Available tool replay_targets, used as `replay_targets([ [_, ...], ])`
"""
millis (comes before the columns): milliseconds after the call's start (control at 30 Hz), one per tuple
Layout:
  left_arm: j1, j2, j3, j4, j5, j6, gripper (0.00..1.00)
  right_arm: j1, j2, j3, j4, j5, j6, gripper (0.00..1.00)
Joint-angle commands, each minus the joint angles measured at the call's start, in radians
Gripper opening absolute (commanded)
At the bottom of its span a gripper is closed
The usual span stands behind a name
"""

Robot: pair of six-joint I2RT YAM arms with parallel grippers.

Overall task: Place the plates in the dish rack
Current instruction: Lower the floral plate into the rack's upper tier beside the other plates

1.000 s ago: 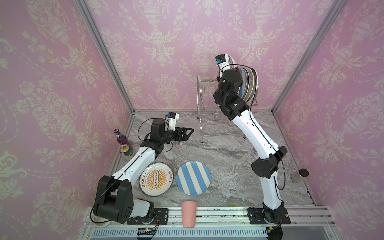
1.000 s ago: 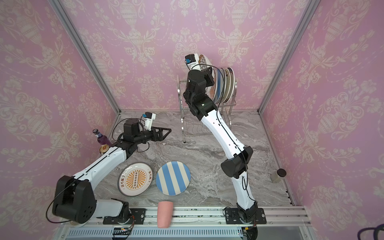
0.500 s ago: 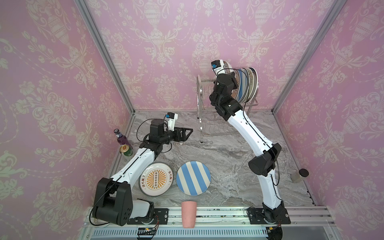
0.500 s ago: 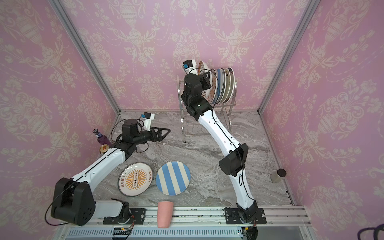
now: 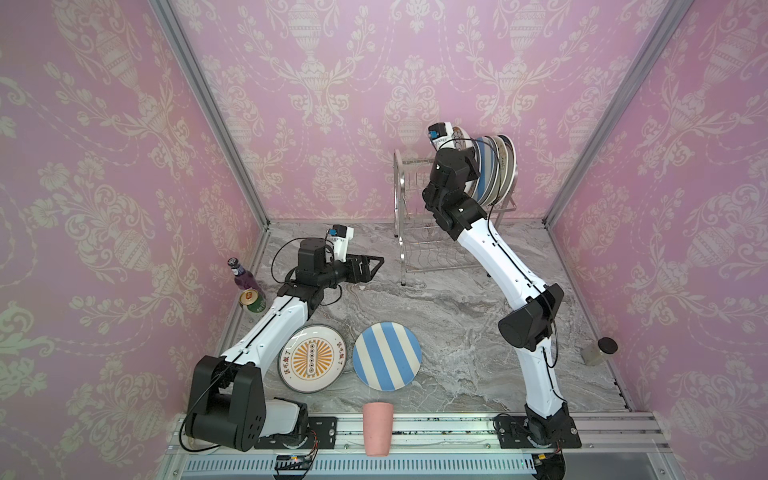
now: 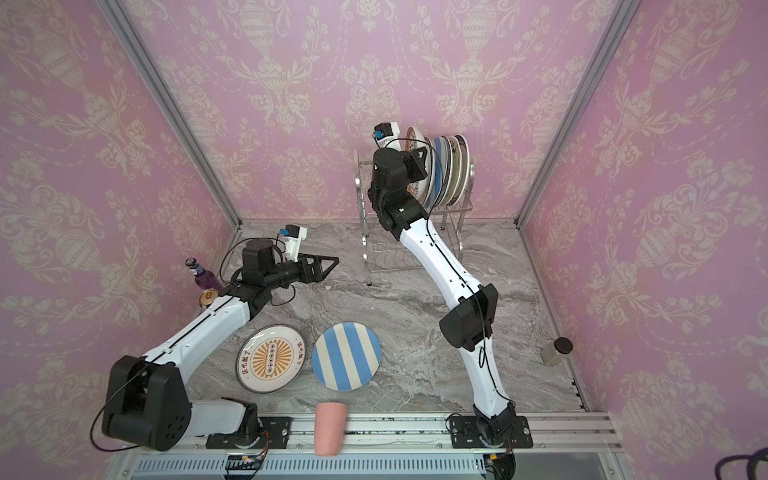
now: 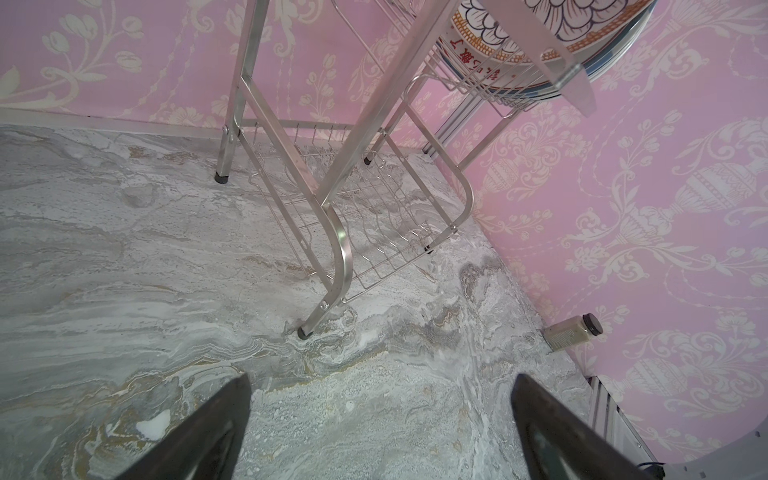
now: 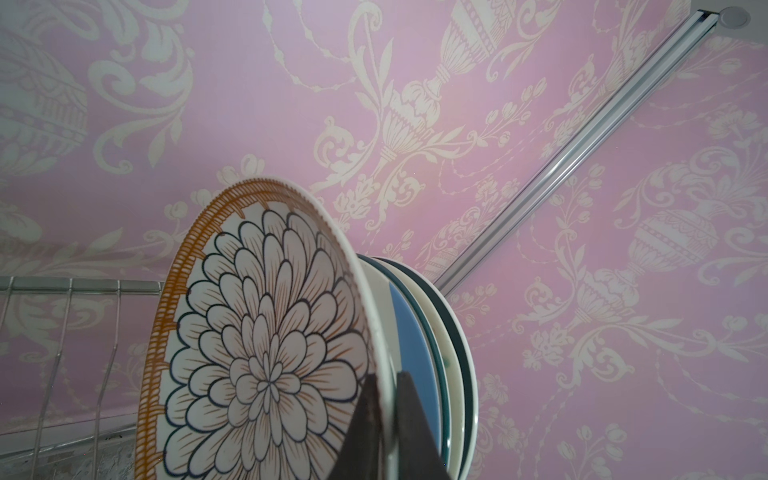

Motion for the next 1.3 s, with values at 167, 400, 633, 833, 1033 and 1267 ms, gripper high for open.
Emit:
replay_targets([
  [167, 0.023, -0.016, -0.006, 0.008, 0.038, -0.017, 0.99, 0.001, 0.007, 0.019, 0.074, -0.005, 0.087, 0.00],
  [400, 0.037, -0.021, -0.001, 0.005, 0.051, -0.021, 0.99, -0.001, 0.022, -0.001, 0.060, 0.008, 0.088, 0.00],
  [633, 0.045, -0.021, -0.001, 0.002, 0.051, -0.019, 0.99, 0.004, 0.024, -0.011, 0.040, 0.011, 0.096, 0.02],
  [833, 0.057, -0.034, -0.008, -0.013, 0.049, -0.009, 0.99, 0.015, 0.020, -0.014, 0.043, 0.005, 0.075, 0.16],
  [1033, 0.060, -0.044, -0.016, -0.021, 0.042, 0.000, 0.99, 0.037, 0.021, 0.000, 0.101, -0.006, 0.003, 0.26],
  [1267, 0.063, -0.047, -0.004, -0.051, 0.024, 0.021, 0.99, 0.062, -0.008, 0.007, 0.048, -0.022, 0.030, 0.41],
])
